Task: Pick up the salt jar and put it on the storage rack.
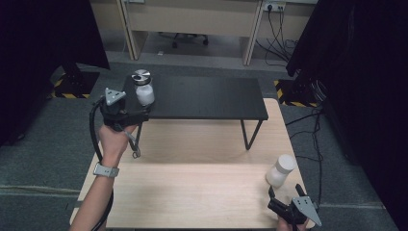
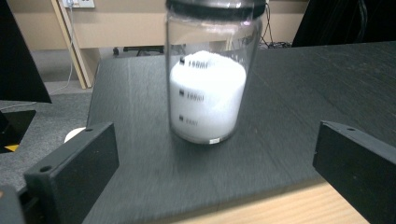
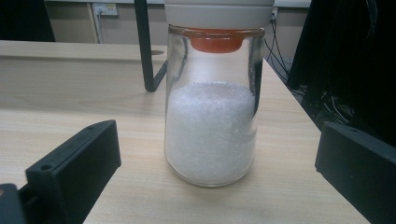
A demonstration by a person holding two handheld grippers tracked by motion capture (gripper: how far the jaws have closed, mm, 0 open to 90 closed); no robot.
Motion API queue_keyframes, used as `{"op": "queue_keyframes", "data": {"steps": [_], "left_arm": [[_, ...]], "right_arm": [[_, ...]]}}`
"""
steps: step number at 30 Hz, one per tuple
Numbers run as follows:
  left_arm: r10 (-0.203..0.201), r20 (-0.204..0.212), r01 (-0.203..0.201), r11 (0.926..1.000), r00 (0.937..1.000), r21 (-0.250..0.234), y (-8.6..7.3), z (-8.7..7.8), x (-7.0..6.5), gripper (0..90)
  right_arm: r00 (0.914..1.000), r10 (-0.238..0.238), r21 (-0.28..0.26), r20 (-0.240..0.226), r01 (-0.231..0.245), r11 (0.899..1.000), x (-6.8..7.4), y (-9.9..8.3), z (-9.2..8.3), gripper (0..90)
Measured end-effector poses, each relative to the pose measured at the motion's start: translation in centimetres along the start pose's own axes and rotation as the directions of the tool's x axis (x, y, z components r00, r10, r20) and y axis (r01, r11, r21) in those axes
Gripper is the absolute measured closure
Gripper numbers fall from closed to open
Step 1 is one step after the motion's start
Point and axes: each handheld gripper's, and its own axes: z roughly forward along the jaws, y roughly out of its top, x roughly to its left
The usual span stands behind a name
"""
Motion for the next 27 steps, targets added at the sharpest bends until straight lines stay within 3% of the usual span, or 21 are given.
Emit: {"op": "queue_keyframes", "data": {"steps": [5, 14, 19, 27], "left_arm": [[0.024, -0.023, -0.024, 0.9996, 0.9994, 0.013, -1.4, -1.0, -0.2, 0.0], [0.017, -0.010, -0.017, 0.9995, 0.9998, 0.026, -4.2, -2.5, 0.7, 0.0], [0.023, -0.009, -0.023, 0.9997, 0.9997, 0.009, -5.9, -3.1, 1.1, 0.0], [-0.005, -0.017, 0.006, 0.9997, 0.9998, 0.023, -8.6, -3.5, 1.7, 0.0]], "right_arm": [[1.0000, -0.002, 0.000, 0.000, 0.002, 1.000, 0.0, 0.0, 0.0, 0.4], [1.0000, -0.002, 0.003, -0.006, 0.002, 1.000, -0.1, 0.1, 0.0, 0.4], [1.0000, -0.004, 0.007, -0.004, 0.004, 1.000, 0.0, 0.1, 0.0, 0.4], [1.0000, 0.001, 0.012, -0.005, -0.001, 1.000, -0.1, 0.2, 0.0, 0.4]]}}
